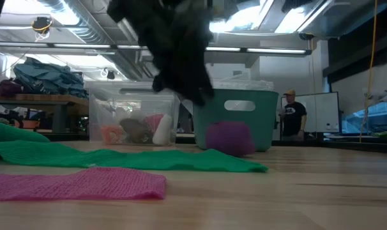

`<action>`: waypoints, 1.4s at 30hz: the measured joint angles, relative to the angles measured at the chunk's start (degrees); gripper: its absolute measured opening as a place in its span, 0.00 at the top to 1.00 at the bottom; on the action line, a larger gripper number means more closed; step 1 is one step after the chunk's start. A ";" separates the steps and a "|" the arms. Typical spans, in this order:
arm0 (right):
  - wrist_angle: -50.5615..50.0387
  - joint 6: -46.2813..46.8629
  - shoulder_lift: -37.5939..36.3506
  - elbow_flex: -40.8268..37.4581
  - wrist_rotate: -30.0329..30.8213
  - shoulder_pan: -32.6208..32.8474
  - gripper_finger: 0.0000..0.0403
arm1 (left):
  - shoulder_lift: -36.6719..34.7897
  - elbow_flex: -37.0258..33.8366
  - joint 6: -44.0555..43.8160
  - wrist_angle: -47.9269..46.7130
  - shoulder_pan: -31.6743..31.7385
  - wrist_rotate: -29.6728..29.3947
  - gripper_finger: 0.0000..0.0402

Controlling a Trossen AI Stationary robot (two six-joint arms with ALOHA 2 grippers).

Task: Roll bandage
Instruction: Open the bottom transparent zip bag

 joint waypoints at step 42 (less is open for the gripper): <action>-2.31 -18.12 14.89 -0.20 -12.53 -26.81 0.61 | -3.58 0.00 15.34 16.89 -2.74 -5.97 0.60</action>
